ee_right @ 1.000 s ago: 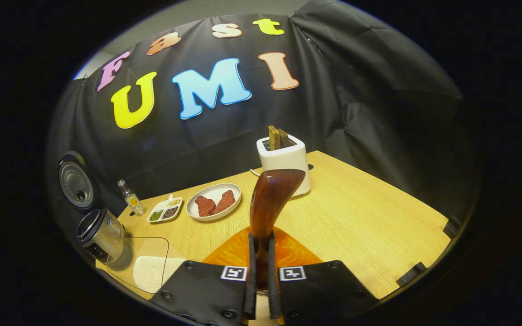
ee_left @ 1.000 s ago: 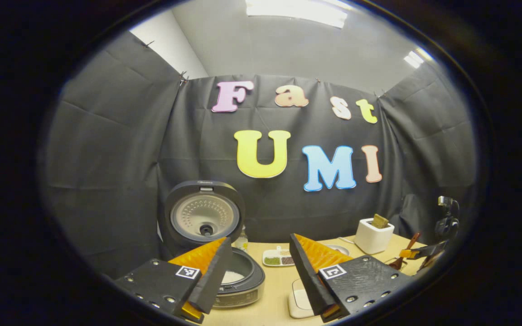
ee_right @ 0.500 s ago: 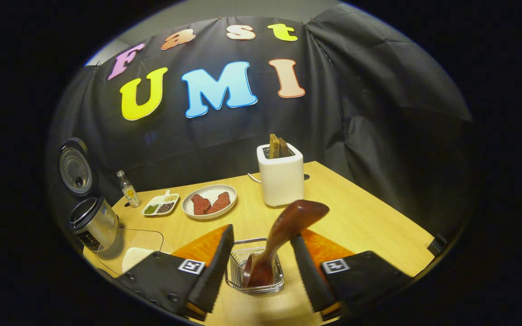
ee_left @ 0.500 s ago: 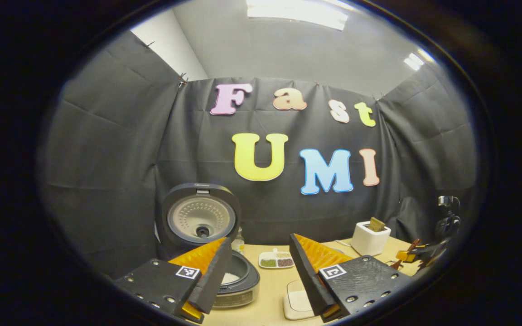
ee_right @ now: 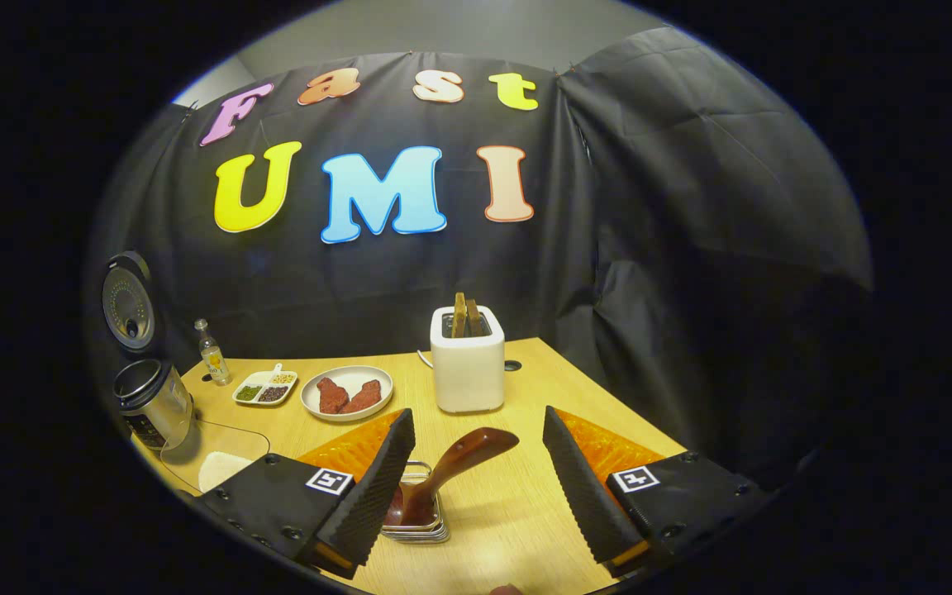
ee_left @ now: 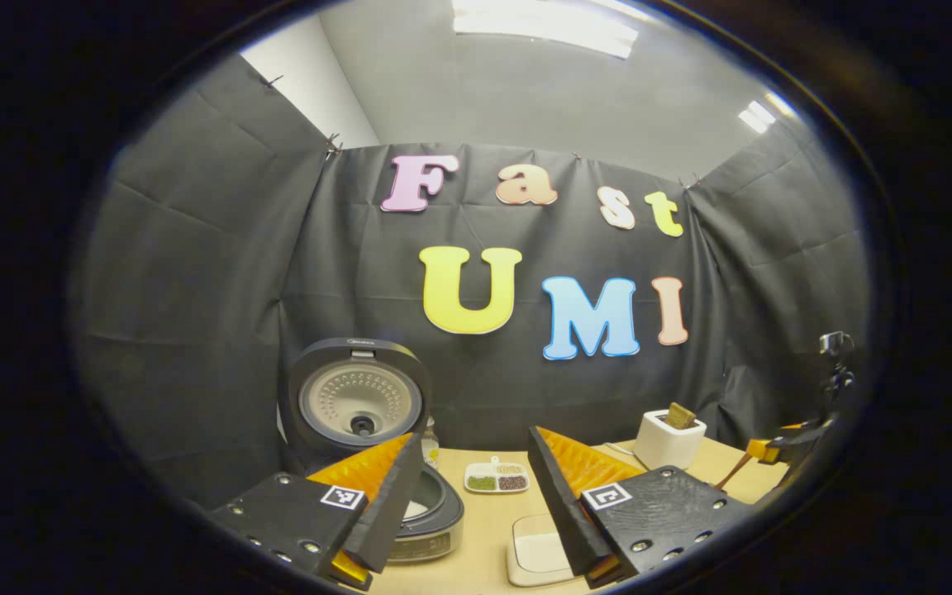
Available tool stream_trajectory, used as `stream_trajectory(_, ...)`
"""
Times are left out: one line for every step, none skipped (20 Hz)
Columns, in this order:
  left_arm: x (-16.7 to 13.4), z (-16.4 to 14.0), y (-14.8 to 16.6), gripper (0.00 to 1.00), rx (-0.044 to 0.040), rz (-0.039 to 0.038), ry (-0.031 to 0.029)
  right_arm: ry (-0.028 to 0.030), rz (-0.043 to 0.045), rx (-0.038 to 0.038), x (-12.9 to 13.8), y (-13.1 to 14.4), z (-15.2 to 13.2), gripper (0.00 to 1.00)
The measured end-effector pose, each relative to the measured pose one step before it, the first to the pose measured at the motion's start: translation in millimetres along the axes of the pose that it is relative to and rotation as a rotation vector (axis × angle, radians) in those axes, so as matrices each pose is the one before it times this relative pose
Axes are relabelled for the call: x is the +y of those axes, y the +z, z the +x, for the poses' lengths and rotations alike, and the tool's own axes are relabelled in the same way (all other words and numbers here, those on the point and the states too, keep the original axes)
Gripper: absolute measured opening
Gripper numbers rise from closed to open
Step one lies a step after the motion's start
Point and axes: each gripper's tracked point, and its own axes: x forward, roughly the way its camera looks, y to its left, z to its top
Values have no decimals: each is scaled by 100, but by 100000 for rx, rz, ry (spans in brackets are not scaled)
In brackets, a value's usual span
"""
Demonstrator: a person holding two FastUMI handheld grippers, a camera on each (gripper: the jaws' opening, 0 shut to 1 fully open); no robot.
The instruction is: Close the left gripper, press the button to open the rice cooker; take a wooden spoon from the chopstick holder with the right hand, scoop a spoonful of rice and pour it into the rice cooker, then put the wooden spoon back into the chopstick holder.
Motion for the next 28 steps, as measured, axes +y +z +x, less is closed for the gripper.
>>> stream_trajectory(134,271,125,78,205,707,527,161,-820,-1476,-118,1029,-453,98)
stream_trajectory(238,304,214,78,49,961,583,242,-403,-1438,-22,1076,-315,98)
stream_trajectory(178,398,276,78,-95,748,439,267,-131,-820,-46,848,-508,98)
stream_trajectory(284,409,286,78,5,586,474,184,172,-902,-97,934,-466,98)
stream_trajectory(404,481,374,78,27,807,773,275,295,-708,-76,857,-518,98)
stream_trajectory(561,602,403,80,-204,903,1122,149,362,-983,-35,740,-681,98)
stream_trajectory(627,736,459,80,-166,950,1205,-61,18,-660,-120,645,-697,98)
stream_trajectory(717,801,441,78,-292,836,1433,-52,-490,-76,-261,375,-724,98)
stream_trajectory(799,794,604,78,-406,643,1531,-150,-475,-328,-219,470,-723,98)
stream_trajectory(776,876,576,80,-332,660,1644,38,-540,-178,-55,640,-443,98)
stream_trajectory(931,1050,469,78,61,657,1724,-210,-634,-365,-64,649,-401,98)
stream_trajectory(738,1094,377,78,33,444,1593,-224,-572,-399,15,494,-227,98)
stream_trajectory(799,1047,344,78,382,382,1470,-246,-367,-200,-61,463,-596,98)
stream_trajectory(565,984,347,78,375,271,1096,-126,-73,-550,122,442,-520,98)
stream_trajectory(696,1149,443,78,8,295,1062,-148,-248,-432,69,379,-222,98)
stream_trajectory(578,1118,474,78,-78,107,802,-356,-228,-287,147,384,-83,98)
stream_trajectory(542,1203,625,78,-369,-176,553,-252,-247,-296,78,243,-197,98)
stream_trajectory(461,1304,664,80,147,-298,531,-527,-189,-213,93,154,-201,98)
stream_trajectory(508,1307,316,80,146,-323,479,-463,-81,-159,83,113,-190,98)
stream_trajectory(384,1177,149,78,303,-216,287,-596,27,-120,51,11,-39,98)
stream_trajectory(323,1255,70,78,682,68,173,-601,163,17,78,28,-93,98)
stream_trajectory(392,1225,-30,78,848,517,492,-505,319,340,48,-151,-145,98)
stream_trajectory(386,1166,-66,80,754,336,381,-507,487,199,77,-38,-85,98)
stream_trajectory(271,1216,-42,78,559,-211,110,-790,403,219,-77,-102,-139,98)
stream_trajectory(189,1080,64,78,-43,-88,70,-561,166,325,49,-116,-134,98)
stream_trajectory(268,1014,-13,78,174,90,548,-587,-46,261,104,-88,17,98)
stream_trajectory(354,929,-109,78,40,113,496,-501,-284,261,20,-70,80,98)
stream_trajectory(307,942,71,78,-48,61,621,-395,-238,234,78,-83,-35,98)
